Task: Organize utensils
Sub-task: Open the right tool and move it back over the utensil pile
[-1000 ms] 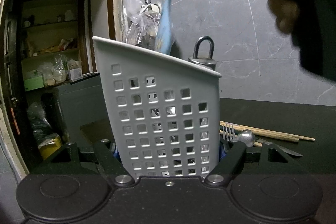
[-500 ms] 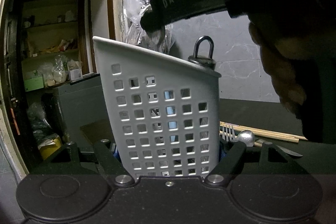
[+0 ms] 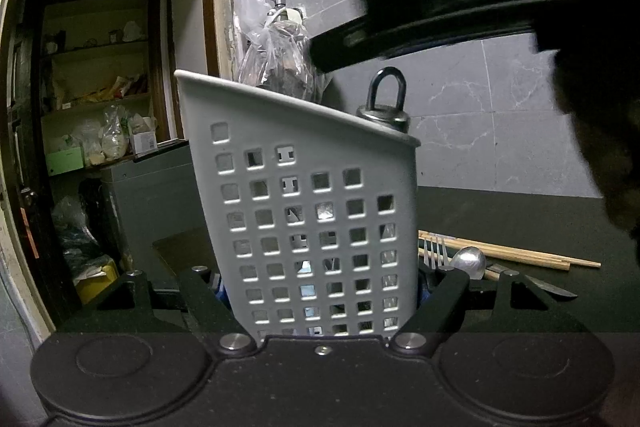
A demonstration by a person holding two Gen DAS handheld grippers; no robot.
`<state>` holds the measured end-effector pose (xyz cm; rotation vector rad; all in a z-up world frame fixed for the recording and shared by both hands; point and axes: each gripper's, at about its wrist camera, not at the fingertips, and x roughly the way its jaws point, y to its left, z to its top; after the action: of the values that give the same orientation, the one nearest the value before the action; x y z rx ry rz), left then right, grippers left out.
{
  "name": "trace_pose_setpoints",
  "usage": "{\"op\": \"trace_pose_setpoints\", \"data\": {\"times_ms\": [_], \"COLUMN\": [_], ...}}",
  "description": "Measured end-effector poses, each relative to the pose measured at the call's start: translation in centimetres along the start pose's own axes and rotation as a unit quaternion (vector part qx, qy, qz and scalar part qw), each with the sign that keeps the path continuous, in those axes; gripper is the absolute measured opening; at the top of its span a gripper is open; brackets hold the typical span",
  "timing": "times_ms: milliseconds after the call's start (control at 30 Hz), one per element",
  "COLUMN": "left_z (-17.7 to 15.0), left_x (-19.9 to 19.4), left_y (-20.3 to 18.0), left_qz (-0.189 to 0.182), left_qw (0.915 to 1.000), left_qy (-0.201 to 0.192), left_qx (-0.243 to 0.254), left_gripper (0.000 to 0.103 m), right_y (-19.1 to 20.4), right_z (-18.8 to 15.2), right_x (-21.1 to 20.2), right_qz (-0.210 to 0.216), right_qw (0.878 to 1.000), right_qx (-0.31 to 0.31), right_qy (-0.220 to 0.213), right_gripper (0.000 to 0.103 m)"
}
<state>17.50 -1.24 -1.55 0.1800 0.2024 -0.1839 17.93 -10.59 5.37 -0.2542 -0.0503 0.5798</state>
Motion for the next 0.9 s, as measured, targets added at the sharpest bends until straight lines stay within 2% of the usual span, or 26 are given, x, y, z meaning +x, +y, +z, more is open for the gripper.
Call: {"op": "trace_pose_setpoints", "data": {"times_ms": [67,133,333,400,567,700,900], "left_z": [0.0,0.0,0.0,0.1,0.1,0.2,0.3], "left_x": [0.0,0.1,0.0,0.0,0.0,-0.2,-0.2], "left_y": [0.0,0.0,0.0,0.0,-0.1,-0.2,-0.6], "left_qz": [0.000,0.000,0.000,0.001,0.003,0.004,0.007], "left_qw": [1.0000,1.0000,1.0000,1.0000,1.0000,1.0000,0.9999], "left_qy": [0.000,0.001,0.000,0.001,0.003,0.005,0.006], "left_qx": [0.001,0.001,0.002,0.002,0.005,0.007,0.009], "left_gripper": [0.078,0.078,0.078,0.078,0.079,0.079,0.079], "right_y": [-1.0,-2.1,-5.2,-6.0,-7.1,-6.8,-5.7], "right_z": [0.0,-0.1,-1.8,-2.8,-5.9,-8.1,-9.3], "right_x": [-1.2,-2.2,-4.6,-4.9,-4.6,-4.2,-3.1], "right_qz": [-0.013,-0.031,-0.096,-0.117,-0.148,-0.139,-0.134], "right_qw": [1.000,0.999,0.993,0.990,0.978,0.970,0.963], "right_qx": [0.016,0.029,0.063,0.073,0.101,0.120,0.089], "right_qy": [-0.007,-0.009,0.009,0.028,0.107,0.162,0.218], "right_gripper": [0.061,0.078,0.100,0.103,0.103,0.103,0.103]}}
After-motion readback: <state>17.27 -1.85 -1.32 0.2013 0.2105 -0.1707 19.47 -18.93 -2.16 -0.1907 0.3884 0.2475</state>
